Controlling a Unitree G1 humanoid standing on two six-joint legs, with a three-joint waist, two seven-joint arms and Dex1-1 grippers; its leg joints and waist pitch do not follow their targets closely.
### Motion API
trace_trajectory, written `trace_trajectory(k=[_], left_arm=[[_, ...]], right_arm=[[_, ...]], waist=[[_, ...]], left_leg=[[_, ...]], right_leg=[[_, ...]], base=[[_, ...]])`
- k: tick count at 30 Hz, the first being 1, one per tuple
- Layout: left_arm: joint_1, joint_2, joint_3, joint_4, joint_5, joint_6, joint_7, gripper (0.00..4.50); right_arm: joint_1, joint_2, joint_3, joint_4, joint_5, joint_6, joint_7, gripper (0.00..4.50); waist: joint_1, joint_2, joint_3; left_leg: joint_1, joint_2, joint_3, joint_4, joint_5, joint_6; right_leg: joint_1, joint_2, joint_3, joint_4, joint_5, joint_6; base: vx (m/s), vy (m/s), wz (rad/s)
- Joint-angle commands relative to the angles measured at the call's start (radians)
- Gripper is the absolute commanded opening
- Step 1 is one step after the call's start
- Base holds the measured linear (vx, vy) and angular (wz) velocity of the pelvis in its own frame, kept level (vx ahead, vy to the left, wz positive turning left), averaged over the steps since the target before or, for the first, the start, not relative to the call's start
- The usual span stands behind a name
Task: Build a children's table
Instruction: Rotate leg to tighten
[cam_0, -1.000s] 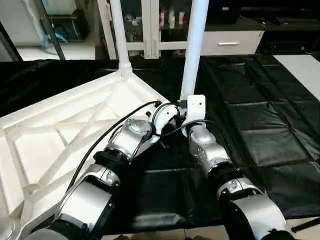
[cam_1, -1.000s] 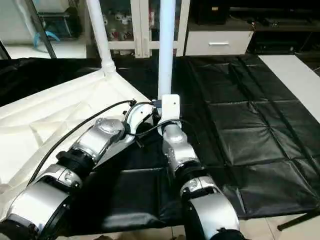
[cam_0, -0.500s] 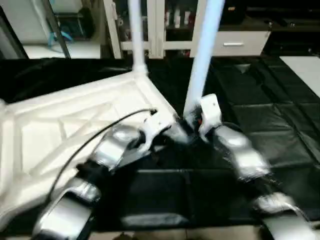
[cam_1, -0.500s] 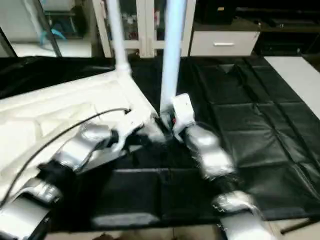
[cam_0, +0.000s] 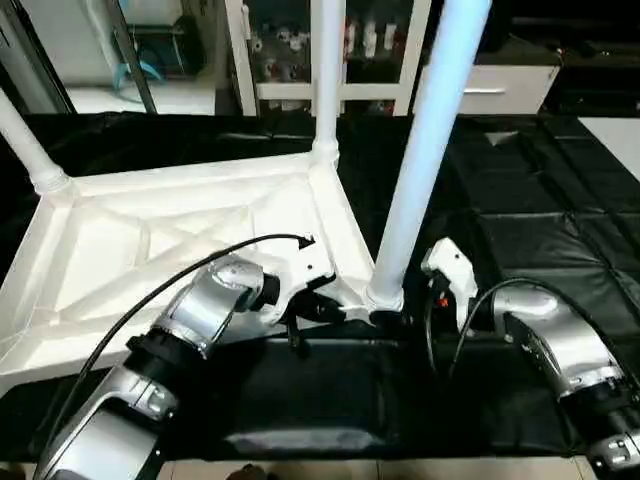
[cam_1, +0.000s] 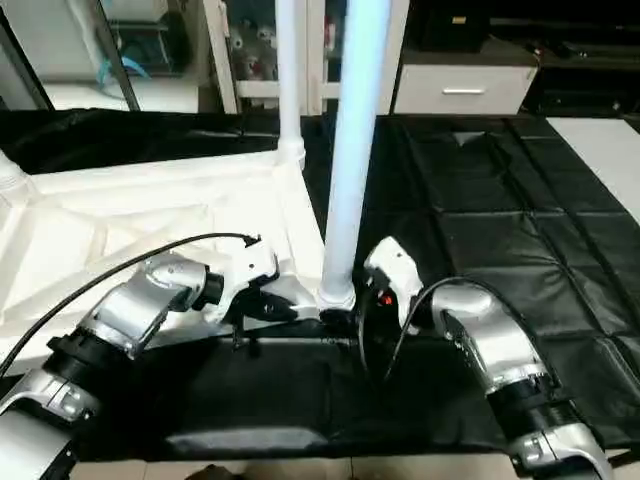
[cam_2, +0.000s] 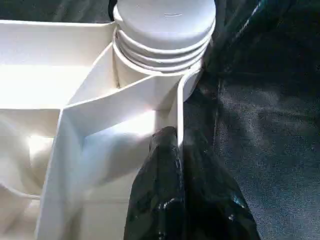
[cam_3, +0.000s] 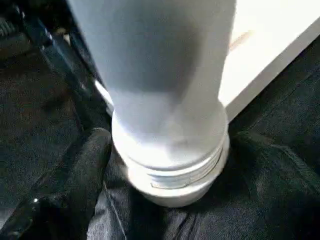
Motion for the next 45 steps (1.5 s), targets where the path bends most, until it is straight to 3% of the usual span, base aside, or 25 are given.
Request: trace_trajectory(k=[1,8,12,19,24,27,33,38,42,45], left_arm=[[0.008,0.001,-0.027,-0.032,-0.01,0.009,-0.037,0.0],[0.017,0.009,-0.025,-0.048,-0.005,0.023,-0.029,0.0],[0.018,0.012,-0.025,-0.048,-0.003,0.028,-0.034,0.0],[0.018,0.008,-0.032,-0.055,-0.003,0.036,-0.033,0.0],[0.009,0.003,-0.036,-0.04,0.002,0.027,-0.03,0.0],[0.001,0.007,-0.031,-0.033,0.003,0.024,-0.031,0.0],[0.005,0.015,-0.031,-0.043,0.004,0.029,-0.031,0.0],[0.032,0.02,-0.027,-0.072,-0.003,0.046,-0.024,0.0],[0.037,0.012,-0.016,-0.068,-0.006,0.049,-0.002,0.0],[0.019,-0.019,0.007,-0.029,-0.001,0.051,0.057,0.0]], right_arm=[[-0.002,-0.002,0.002,-0.022,-0.005,-0.009,-0.004,4.17],[-0.009,0.035,-0.025,-0.02,0.014,-0.03,0.015,4.17],[-0.02,0.043,-0.039,-0.016,0.032,-0.025,0.028,4.17],[-0.013,0.038,-0.039,-0.012,0.03,-0.024,0.061,3.48],[0.0,0.024,-0.025,-0.011,0.024,-0.029,0.087,3.07],[-0.005,0.022,-0.019,0.01,0.006,-0.044,0.104,2.74],[-0.01,0.024,-0.018,0.014,0.004,-0.043,0.115,2.63],[0.003,0.035,-0.01,0.015,0.0,-0.044,0.116,2.63],[-0.005,0.083,-0.038,0.052,-0.011,-0.051,0.015,2.62],[-0.014,0.161,-0.081,0.093,-0.028,-0.052,-0.155,2.62]], waist=[[-0.003,-0.005,-0.066],[0.001,-0.003,-0.065],[0.002,-0.004,-0.066],[0.005,-0.002,-0.067],[0.01,-0.013,-0.068],[0.014,-0.005,-0.068],[0.015,-0.017,-0.069],[0.015,-0.013,-0.069],[0.012,-0.015,-0.067],[0.001,-0.016,-0.062]], left_leg=[[0.013,0.055,-0.02,-0.07,-0.16,0.065],[0.016,0.057,-0.02,-0.073,-0.192,0.055],[0.015,0.056,-0.019,-0.072,-0.174,0.058],[0.016,0.055,-0.019,-0.07,-0.167,0.061],[0.016,0.056,-0.017,-0.069,-0.151,0.07],[0.017,0.056,-0.018,-0.067,-0.147,0.071],[0.015,0.056,-0.017,-0.066,-0.128,0.082],[0.014,0.056,-0.017,-0.066,-0.125,0.084],[0.015,0.054,-0.016,-0.066,-0.141,0.078],[0.012,0.051,-0.019,-0.074,-0.189,0.043]], right_leg=[[0.05,-0.061,0.046,-0.064,-0.14,-0.229],[0.047,-0.063,0.047,-0.069,-0.194,-0.219],[0.049,-0.061,0.047,-0.065,-0.156,-0.224],[0.05,-0.06,0.046,-0.063,-0.139,-0.232],[0.05,-0.061,0.047,-0.062,-0.143,-0.229],[0.049,-0.062,0.047,-0.061,-0.145,-0.229],[0.051,-0.064,0.047,-0.058,-0.138,-0.23],[0.05,-0.064,0.047,-0.058,-0.144,-0.227],[0.048,-0.063,0.048,-0.062,-0.175,-0.221],[0.047,-0.062,0.047,-0.071,-0.27,-0.195]], base=[[0.0,0.0,0.0],[0.0,0.0,0.0],[0.0,0.0,0.0],[0.0,0.0,0.0],[0.0,0.0,0.0],[0.0,0.0,0.0],[0.0,0.0,0.0],[0.0,0.0,0.0],[0.0,0.0,0.0],[0.0,0.0,0.0]])
